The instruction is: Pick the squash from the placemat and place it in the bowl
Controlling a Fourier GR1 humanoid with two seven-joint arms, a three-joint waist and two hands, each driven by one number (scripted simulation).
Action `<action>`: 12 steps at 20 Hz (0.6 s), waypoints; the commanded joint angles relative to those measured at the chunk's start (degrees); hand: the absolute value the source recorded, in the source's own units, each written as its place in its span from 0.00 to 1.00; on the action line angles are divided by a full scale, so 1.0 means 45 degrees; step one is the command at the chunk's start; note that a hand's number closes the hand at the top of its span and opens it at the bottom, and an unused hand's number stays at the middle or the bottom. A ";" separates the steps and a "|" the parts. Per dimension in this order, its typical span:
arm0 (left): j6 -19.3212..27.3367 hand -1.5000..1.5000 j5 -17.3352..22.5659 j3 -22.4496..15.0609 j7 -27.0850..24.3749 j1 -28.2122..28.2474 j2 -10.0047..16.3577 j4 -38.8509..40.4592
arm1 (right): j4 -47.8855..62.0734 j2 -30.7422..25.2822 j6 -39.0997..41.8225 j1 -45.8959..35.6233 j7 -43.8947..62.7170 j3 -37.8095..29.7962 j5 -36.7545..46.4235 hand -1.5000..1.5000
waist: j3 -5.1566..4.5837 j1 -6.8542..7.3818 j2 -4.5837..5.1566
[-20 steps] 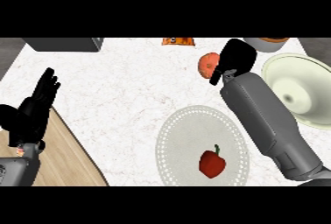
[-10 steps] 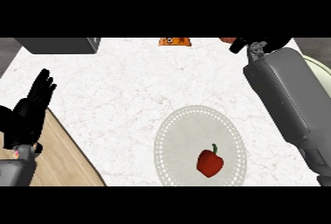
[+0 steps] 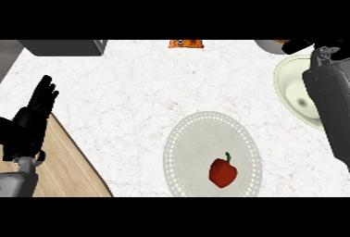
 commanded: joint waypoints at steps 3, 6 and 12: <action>-0.0557 0.50 0.0224 0.0465 0.0020 -0.0493 0.0091 0.0519 | 0.1603 -0.0642 -0.2082 0.1396 -0.2454 -0.1553 -0.0818 1.00 | 0.0005 0.0100 0.0082; -0.0383 0.50 -0.0342 0.0330 -0.0878 0.0231 -0.0325 0.0657 | 0.1324 -0.1051 -0.1874 0.1820 -0.3155 -0.2085 -0.1318 1.00 | -0.0001 0.0066 0.0040; -0.0344 0.50 -0.0480 -0.0089 0.0302 -0.0223 -0.0766 -0.0115 | 0.5078 -0.1876 -0.3387 0.1128 -0.6371 -0.3383 -0.2090 1.00 | 0.0012 0.0227 0.0096</action>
